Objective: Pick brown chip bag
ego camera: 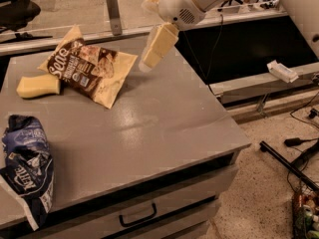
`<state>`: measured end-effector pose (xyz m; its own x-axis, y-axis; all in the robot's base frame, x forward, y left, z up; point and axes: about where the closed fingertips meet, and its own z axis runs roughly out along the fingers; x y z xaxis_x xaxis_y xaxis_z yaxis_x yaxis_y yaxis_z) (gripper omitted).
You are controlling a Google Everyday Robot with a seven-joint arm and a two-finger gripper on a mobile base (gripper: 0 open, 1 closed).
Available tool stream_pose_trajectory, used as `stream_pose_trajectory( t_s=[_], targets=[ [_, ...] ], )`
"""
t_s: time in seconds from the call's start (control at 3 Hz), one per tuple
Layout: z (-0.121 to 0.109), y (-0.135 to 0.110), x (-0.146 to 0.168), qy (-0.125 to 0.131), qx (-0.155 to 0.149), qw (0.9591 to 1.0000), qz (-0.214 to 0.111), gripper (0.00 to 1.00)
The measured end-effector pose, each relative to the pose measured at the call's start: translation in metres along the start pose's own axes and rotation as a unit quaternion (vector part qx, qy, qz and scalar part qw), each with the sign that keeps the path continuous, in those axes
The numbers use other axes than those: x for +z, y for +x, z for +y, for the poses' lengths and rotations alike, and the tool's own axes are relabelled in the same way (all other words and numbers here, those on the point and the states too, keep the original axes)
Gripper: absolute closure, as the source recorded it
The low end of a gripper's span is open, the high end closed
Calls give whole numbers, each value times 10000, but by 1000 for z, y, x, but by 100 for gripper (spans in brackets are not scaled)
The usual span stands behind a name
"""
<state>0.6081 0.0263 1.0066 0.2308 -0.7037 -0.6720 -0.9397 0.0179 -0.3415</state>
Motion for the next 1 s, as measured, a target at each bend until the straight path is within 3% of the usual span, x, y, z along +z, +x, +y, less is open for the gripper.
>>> stream_pose_trajectory(
  t_s=[0.33,0.67,1.0],
  targets=[
    [-14,-1,30,-176,-138,9997,-38,0],
    [-39,6,84,-439,-187,9989,-39,0],
    [-49,3,133,-715,-186,9971,-165,0]
  ],
)
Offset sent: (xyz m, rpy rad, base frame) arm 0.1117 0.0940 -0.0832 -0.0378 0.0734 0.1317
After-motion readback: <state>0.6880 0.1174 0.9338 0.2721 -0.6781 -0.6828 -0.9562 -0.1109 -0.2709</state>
